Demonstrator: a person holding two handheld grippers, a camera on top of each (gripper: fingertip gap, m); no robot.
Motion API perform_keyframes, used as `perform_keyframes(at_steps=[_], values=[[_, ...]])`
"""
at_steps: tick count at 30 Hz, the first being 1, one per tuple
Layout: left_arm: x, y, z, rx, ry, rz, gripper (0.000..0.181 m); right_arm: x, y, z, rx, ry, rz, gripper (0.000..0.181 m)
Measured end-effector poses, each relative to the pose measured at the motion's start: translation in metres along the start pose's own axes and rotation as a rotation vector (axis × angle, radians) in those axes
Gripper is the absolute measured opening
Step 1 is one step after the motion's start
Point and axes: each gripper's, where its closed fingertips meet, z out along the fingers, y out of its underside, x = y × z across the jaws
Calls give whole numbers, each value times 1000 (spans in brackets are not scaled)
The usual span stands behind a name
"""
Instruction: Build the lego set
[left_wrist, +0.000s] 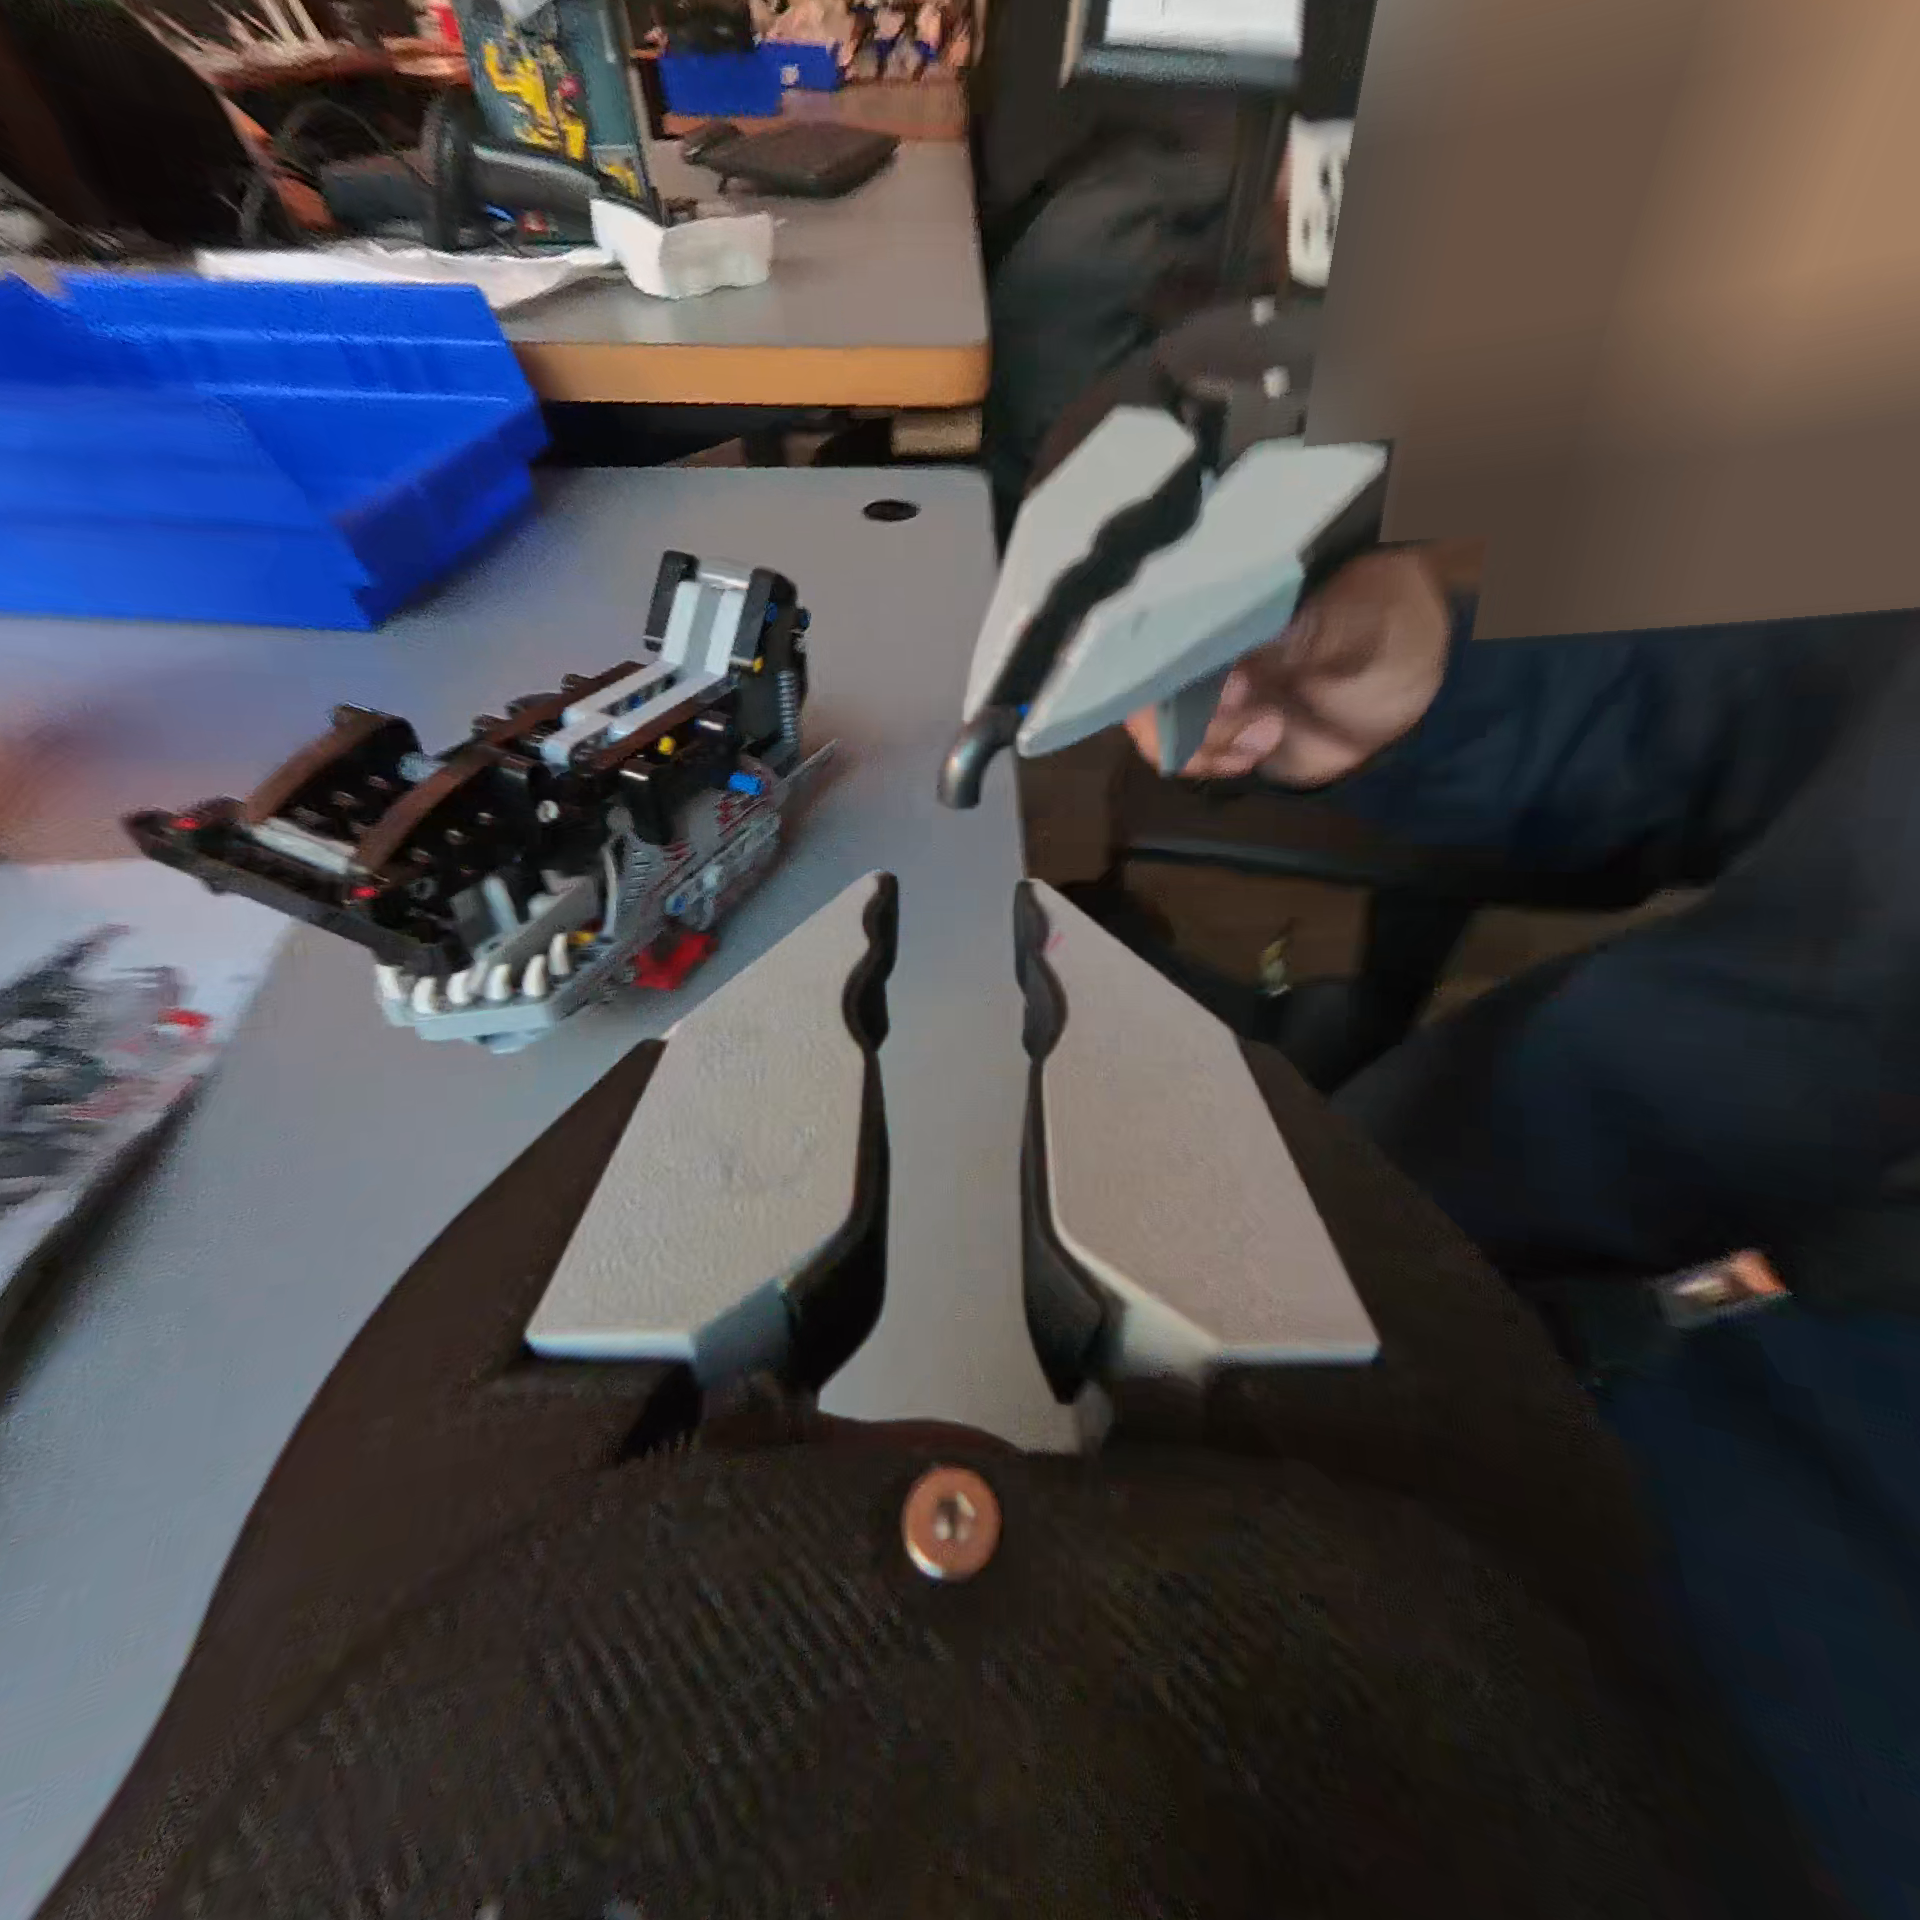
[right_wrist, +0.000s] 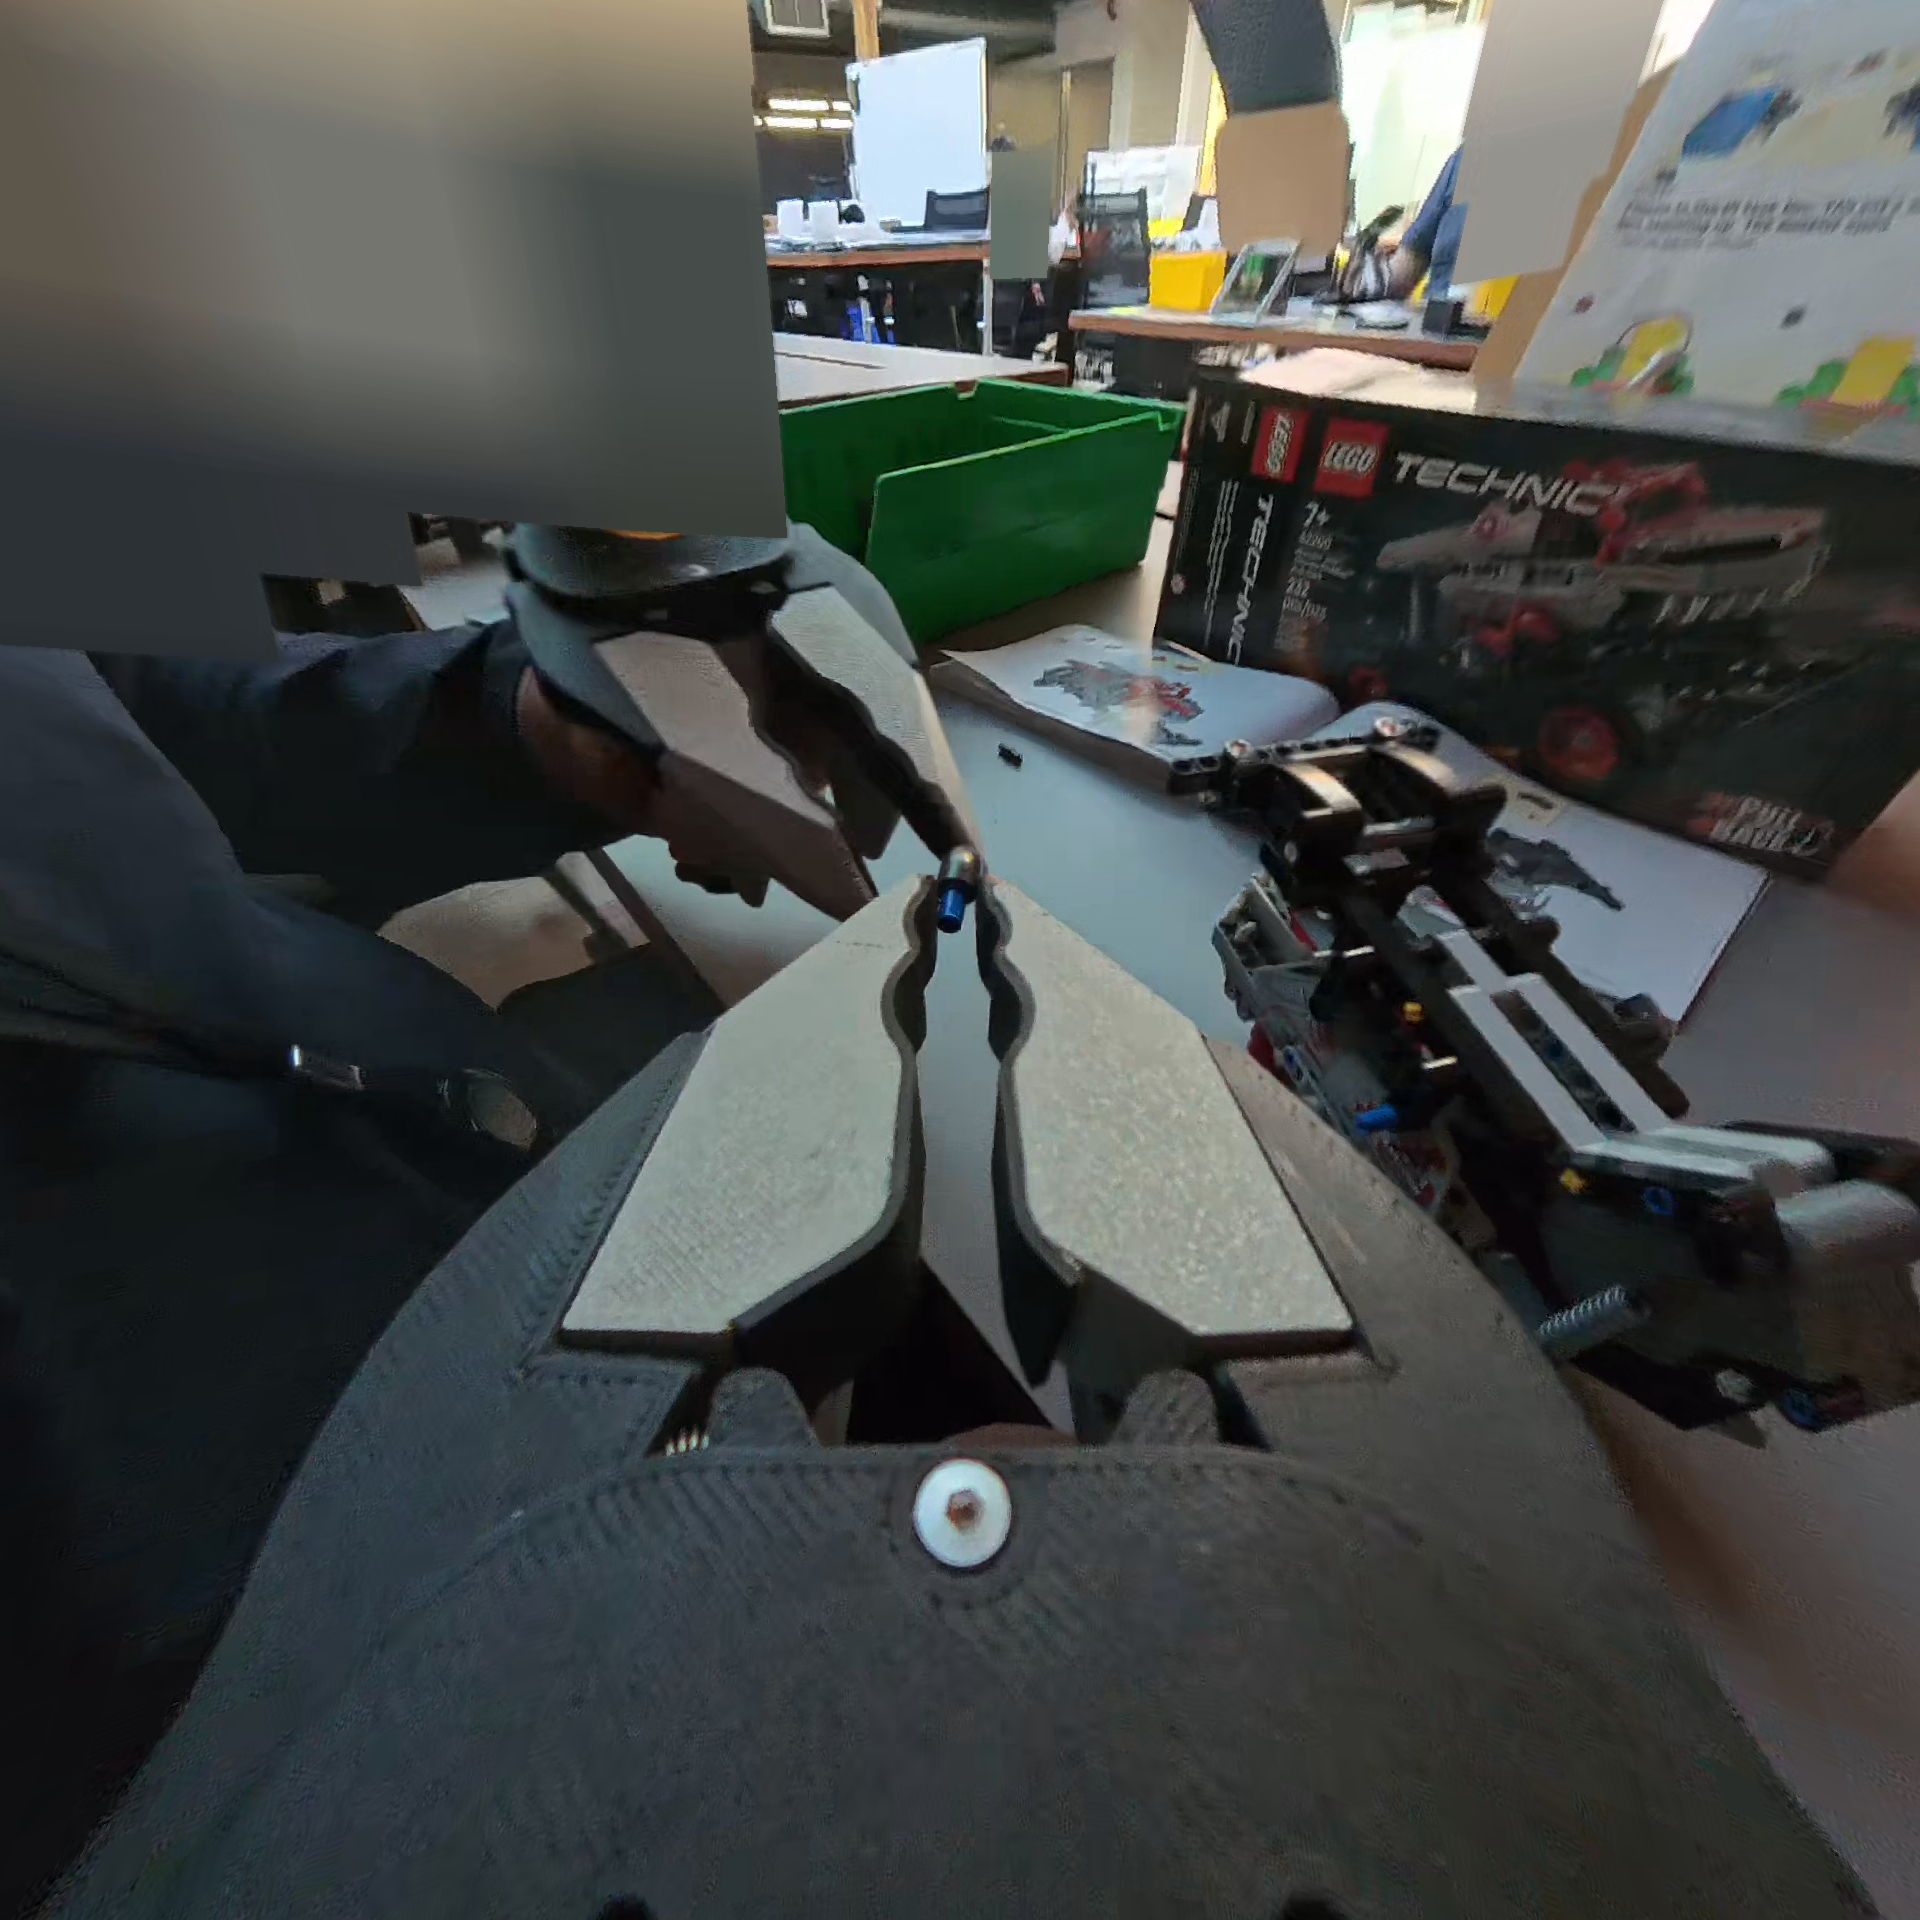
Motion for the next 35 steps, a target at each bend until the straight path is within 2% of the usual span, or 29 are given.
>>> perform_keyframes(at_steps=[2, 4, 10, 13, 16, 21, 27, 29, 30, 32, 34, 35], values=[[0, -9, -2, 64, 83, -138, 20, -7, -5, -1, 39, 11, -77, 4], [5, -18, -5, 121, 181, -203, 14, -9, -7, -2, 58, 31, -130, 4], [24, -24, -1, 125, 341, -216, 12, -19, -13, -6, 123, -10, -157, 4], [23, -25, 0, 128, 308, -126, 0, -19, -11, -8, 134, -18, -160, 4], [25, -28, -2, 103, 316, -78, 0, -16, -4, -9, 105, -6, -164, 4], [17, -17, 6, -27, 277, -21, 0, -11, 8, -5, 58, 18, -154, 4], [8, -15, 22, -33, 243, -69, 3, 7, 24, 0, 28, 49, 12, 0], [0, -15, 26, -39, 204, -56, 7, 14, 21, -5, 87, 21, 159, 0], [-4, -16, 26, -41, 185, -37, 0, 18, 18, -8, 136, -7, 253, 0], [-8, -10, 32, -70, 161, -10, 0, 35, 23, -11, 172, -6, 418, 0], [-26, 11, 43, -157, 71, -19, 0, 49, 42, -5, 113, 27, 520, 0], [-35, 23, 46, -206, 27, -30, 0, 55, 62, 1, 11, 58, 569, 0]])
